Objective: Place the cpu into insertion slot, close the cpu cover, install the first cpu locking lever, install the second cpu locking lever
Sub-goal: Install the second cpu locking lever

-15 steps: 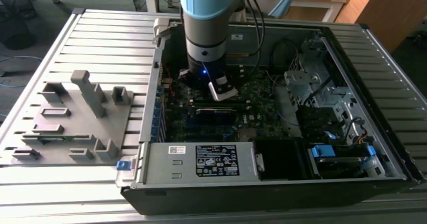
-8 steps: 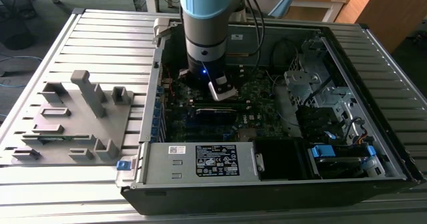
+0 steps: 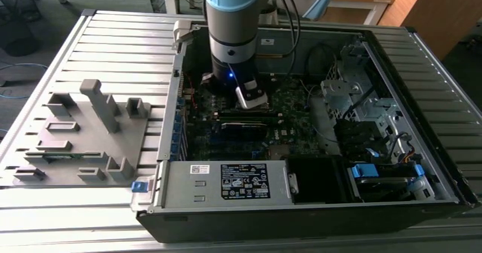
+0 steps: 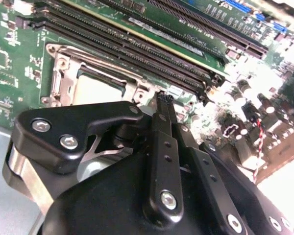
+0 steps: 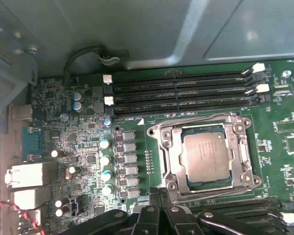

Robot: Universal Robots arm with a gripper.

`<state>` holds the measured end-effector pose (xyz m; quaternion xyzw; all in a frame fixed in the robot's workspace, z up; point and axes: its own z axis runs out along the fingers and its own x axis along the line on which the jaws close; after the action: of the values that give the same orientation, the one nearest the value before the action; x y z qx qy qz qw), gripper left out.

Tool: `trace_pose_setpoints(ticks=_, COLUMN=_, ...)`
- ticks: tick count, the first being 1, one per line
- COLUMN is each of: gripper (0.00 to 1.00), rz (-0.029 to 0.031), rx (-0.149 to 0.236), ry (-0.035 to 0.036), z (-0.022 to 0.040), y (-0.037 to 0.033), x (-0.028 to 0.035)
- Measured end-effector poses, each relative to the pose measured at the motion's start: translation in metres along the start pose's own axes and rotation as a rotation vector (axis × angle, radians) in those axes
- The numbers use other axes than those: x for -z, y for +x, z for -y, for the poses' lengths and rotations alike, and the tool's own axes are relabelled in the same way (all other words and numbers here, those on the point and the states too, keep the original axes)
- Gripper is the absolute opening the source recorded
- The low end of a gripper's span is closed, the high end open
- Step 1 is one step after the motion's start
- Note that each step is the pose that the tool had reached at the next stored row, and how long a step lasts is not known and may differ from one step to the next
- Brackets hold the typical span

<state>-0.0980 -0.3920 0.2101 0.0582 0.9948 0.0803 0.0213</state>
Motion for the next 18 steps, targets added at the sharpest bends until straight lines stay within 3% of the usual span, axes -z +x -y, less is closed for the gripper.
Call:
trace_pose_setpoints(ticks=5, gripper=0.11, rz=0.0, rx=0.0, ry=0.0, z=-0.0014, y=-0.0003, x=0.0086)
trace_pose_setpoints(ticks=9, gripper=0.11, rz=-0.0001, rx=0.0, ry=0.0, z=-0.0016, y=-0.001, x=0.0091)
trace_pose_setpoints(ticks=18, gripper=0.11, rz=0.0, rx=0.0, ry=0.0002, z=-0.0042, y=-0.0215, x=0.0078)
